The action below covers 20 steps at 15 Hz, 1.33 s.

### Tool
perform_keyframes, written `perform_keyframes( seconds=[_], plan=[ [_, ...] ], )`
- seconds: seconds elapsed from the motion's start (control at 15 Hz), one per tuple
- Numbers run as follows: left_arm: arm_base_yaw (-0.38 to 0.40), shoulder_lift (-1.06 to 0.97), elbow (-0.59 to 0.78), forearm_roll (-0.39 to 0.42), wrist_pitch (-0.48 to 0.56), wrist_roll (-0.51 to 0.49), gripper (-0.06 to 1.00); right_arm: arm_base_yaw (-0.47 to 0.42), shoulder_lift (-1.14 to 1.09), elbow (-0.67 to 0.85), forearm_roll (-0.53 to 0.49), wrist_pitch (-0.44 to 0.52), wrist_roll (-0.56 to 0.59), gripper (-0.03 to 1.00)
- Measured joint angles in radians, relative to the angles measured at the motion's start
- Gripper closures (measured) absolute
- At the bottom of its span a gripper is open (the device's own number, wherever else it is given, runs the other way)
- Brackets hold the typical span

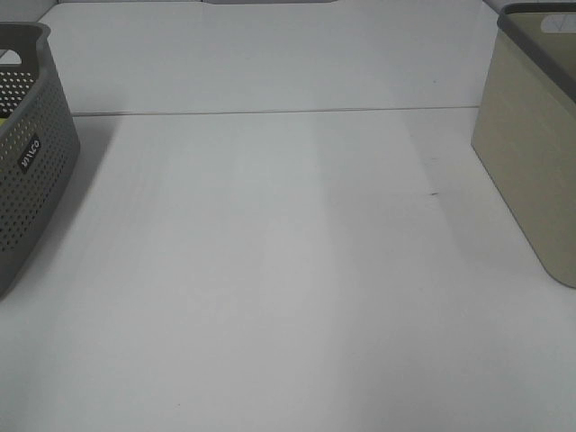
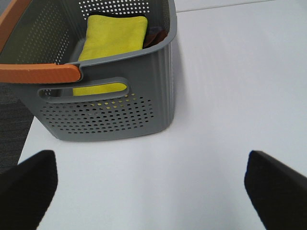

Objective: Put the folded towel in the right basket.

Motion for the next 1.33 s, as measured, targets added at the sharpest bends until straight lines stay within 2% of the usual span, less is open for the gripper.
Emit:
perform_keyframes(
  seconds=[0.33,0.53,0.93,1.33],
  plan=[
    [0.000,0.000,0.000,0.000,0.000,0.000,-0.04,0.000,-0.452,0.380,-0.001,-0.068,0.000,0.00],
    [0.000,0.000,0.000,0.000,0.000,0.000,-0.04,0.000,-0.648,0.517,-0.026,-0.088,0.000,0.00],
    [0.000,0.000,0.000,0.000,0.000,0.000,-0.04,0.000,-0.951,0.556,-0.091,-0.030,0.000,0.00],
    [0.000,0.000,0.000,0.000,0.000,0.000,-0.04,0.000,-0.965,0.580,-0.113,-0.037,-0.008,0.00]
  ],
)
